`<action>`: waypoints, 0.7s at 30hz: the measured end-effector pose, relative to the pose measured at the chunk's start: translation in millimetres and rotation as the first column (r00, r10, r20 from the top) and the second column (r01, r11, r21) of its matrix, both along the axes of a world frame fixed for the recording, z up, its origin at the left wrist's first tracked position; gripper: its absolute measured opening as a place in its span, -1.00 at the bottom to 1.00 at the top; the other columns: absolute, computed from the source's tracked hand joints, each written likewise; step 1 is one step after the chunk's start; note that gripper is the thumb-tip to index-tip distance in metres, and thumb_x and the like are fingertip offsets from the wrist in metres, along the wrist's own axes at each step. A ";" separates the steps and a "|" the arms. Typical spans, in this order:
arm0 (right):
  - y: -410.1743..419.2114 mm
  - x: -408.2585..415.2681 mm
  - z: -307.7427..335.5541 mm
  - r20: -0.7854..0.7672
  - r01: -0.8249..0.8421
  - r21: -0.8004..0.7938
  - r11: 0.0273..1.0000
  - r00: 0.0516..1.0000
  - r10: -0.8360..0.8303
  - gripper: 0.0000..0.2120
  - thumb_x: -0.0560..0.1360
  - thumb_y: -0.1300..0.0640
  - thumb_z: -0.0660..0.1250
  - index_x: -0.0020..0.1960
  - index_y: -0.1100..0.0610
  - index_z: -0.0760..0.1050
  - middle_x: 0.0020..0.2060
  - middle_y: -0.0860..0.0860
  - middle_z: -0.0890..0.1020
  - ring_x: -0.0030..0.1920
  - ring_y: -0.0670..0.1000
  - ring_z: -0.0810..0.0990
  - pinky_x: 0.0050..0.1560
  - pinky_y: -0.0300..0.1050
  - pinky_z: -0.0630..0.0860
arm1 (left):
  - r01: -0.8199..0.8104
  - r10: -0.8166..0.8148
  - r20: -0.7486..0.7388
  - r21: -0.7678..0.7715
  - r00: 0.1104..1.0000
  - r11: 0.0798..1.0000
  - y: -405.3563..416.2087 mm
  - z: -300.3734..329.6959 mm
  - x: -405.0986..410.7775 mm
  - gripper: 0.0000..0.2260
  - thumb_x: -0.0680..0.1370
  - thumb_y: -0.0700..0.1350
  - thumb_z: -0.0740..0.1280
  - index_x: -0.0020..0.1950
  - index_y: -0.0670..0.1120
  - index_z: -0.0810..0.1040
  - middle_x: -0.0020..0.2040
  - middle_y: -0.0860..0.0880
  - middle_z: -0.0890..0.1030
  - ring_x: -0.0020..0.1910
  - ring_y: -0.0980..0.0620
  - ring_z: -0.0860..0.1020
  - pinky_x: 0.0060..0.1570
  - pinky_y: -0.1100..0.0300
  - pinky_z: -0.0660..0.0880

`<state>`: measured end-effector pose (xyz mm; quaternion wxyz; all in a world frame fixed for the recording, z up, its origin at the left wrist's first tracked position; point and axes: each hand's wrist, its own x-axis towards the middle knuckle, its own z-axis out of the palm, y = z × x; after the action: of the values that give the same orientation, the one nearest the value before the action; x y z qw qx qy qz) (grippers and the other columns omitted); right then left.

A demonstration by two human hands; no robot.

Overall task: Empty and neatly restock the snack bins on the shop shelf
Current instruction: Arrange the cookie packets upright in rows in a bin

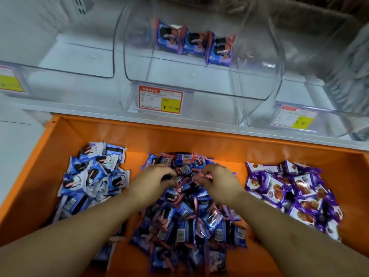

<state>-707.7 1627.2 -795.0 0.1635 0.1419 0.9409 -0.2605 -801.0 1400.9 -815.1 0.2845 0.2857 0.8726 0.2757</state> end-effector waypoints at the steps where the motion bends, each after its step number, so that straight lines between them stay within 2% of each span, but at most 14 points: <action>1: -0.3 -1.7 16.4 0.038 0.046 -0.056 0.997 0.998 -0.044 -0.81 0.66 0.00 0.35 -0.08 0.06 0.52 -0.24 0.02 0.60 -0.34 -0.04 0.48 -0.38 -0.17 0.38 | -0.087 0.084 0.051 0.047 0.995 0.995 -5.5 13.1 -0.2 -0.84 0.66 0.04 0.37 0.21 0.10 0.66 0.15 0.18 0.63 0.08 0.13 0.58 0.08 0.11 0.54; 2: 0.2 -4.3 25.5 0.082 0.085 -0.101 0.991 0.994 -0.077 -0.79 0.66 -0.02 0.35 -0.10 0.05 0.50 -0.29 0.02 0.60 -0.38 -0.04 0.46 -0.40 -0.17 0.37 | -0.155 0.147 0.103 0.072 0.984 0.985 -10.3 20.9 -1.6 -0.89 0.65 0.04 0.38 0.11 0.09 0.68 0.02 0.16 0.66 -0.04 0.14 0.59 -0.02 0.11 0.53; 4: -1.5 -8.8 56.5 0.130 0.144 -0.238 0.961 0.985 -0.115 -0.82 0.65 0.01 0.38 -0.05 0.10 0.53 -0.23 0.08 0.70 -0.32 0.01 0.62 -0.26 -0.02 0.58 | -0.237 0.217 0.164 0.112 0.962 0.965 -16.1 49.1 -6.0 -0.84 0.66 0.02 0.37 -0.07 0.01 0.66 -0.17 0.00 0.63 -0.21 0.08 0.58 -0.14 0.07 0.54; 6: -10.5 -9.2 95.7 0.133 0.175 -0.406 0.897 0.982 -0.132 -0.87 0.65 0.11 0.39 0.06 0.19 0.55 -0.12 0.16 0.74 -0.19 0.13 0.76 -0.06 0.22 0.70 | -0.332 0.281 0.268 0.165 0.921 0.929 -21.5 85.6 -4.5 -0.75 0.68 -0.04 0.35 -0.18 -0.09 0.60 -0.24 -0.10 0.52 -0.27 0.08 0.57 -0.13 0.06 0.65; 7: -15.6 -7.9 116.8 0.107 0.167 -0.458 0.873 0.985 -0.133 -0.88 0.65 0.15 0.39 0.11 0.21 0.54 -0.07 0.18 0.72 -0.19 0.14 0.77 -0.08 0.24 0.71 | -0.352 0.287 0.299 0.192 0.910 0.916 -23.5 105.4 -3.0 -0.73 0.68 -0.05 0.35 -0.19 -0.11 0.58 -0.25 -0.10 0.50 -0.27 0.09 0.57 -0.11 0.04 0.67; 8: -20.6 -5.0 138.4 0.070 0.160 -0.492 0.856 0.987 -0.144 -0.88 0.66 0.17 0.37 0.15 0.20 0.51 -0.05 0.16 0.69 -0.23 0.08 0.76 -0.16 0.16 0.72 | -0.355 0.285 0.294 0.219 0.912 0.909 -25.1 123.6 -0.9 -0.77 0.68 -0.05 0.35 -0.14 -0.09 0.61 -0.22 -0.08 0.55 -0.20 0.06 0.61 -0.01 -0.06 0.67; 10: -30.8 5.4 181.8 0.009 0.167 -0.563 0.809 0.981 -0.196 -0.88 0.68 0.18 0.33 0.20 0.18 0.50 -0.04 0.11 0.66 -0.28 -0.01 0.73 -0.28 -0.01 0.68 | -0.393 0.293 0.339 0.282 0.894 0.875 -28.2 166.9 10.1 -0.94 0.68 -0.09 0.35 0.06 0.06 0.61 0.02 0.03 0.65 0.05 0.03 0.66 0.15 -0.14 0.63; 11: -34.7 12.9 201.2 -0.015 0.163 -0.614 0.772 0.976 -0.217 -0.88 0.70 0.17 0.31 0.19 0.19 0.53 -0.05 0.14 0.69 -0.23 0.06 0.75 -0.28 -0.01 0.67 | -0.453 0.309 0.401 0.337 0.862 0.826 -30.2 187.6 14.9 -0.89 0.68 -0.13 0.35 0.14 0.08 0.59 0.11 0.06 0.64 0.07 0.07 0.67 0.14 -0.15 0.64; 13: -41.9 29.0 235.5 -0.063 0.151 -0.690 0.708 0.962 -0.267 -0.85 0.71 0.13 0.28 0.15 0.18 0.58 -0.05 0.19 0.73 -0.11 0.25 0.75 -0.27 0.01 0.66 | -0.535 0.268 0.556 0.398 0.787 0.745 -34.2 228.2 25.8 -0.87 0.69 -0.19 0.32 0.17 0.00 0.61 0.06 0.06 0.71 -0.08 0.12 0.72 0.05 -0.16 0.68; 15: -49.7 41.3 258.7 -0.094 0.177 -0.744 0.645 0.927 -0.362 -0.84 0.70 0.14 0.29 0.11 0.20 0.61 -0.09 0.19 0.74 -0.10 0.29 0.74 -0.30 -0.02 0.62 | -0.520 0.148 0.653 0.424 0.743 0.741 -40.7 260.3 34.0 -0.83 0.66 -0.11 0.35 0.21 -0.08 0.65 0.04 -0.05 0.76 -0.02 -0.01 0.75 0.09 -0.18 0.66; 17: -57.8 50.0 271.7 -0.087 0.198 -0.799 0.568 0.897 -0.434 -0.83 0.70 0.16 0.29 0.08 0.25 0.61 -0.12 0.20 0.73 -0.13 0.29 0.73 -0.27 -0.03 0.61 | -0.496 0.129 0.632 0.449 0.764 0.744 -48.0 282.1 43.8 -0.75 0.58 -0.07 0.44 0.24 -0.09 0.65 0.07 -0.14 0.75 0.08 -0.11 0.72 0.17 -0.16 0.63; 21: -68.0 51.2 280.7 -0.082 0.206 -0.833 0.514 0.872 -0.482 -0.84 0.69 0.17 0.29 0.13 0.22 0.62 -0.06 0.25 0.74 -0.13 0.27 0.73 -0.23 0.00 0.65 | -0.414 0.209 0.435 0.455 0.876 0.788 -56.8 295.4 51.7 -0.67 0.55 -0.20 0.50 0.27 0.05 0.59 0.05 -0.01 0.76 0.00 -0.01 0.72 0.14 -0.06 0.63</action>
<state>-656.4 1559.3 -514.3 0.0072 0.1970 0.6849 -0.7014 -749.3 1344.0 -519.7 0.2985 0.1471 0.7281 0.5993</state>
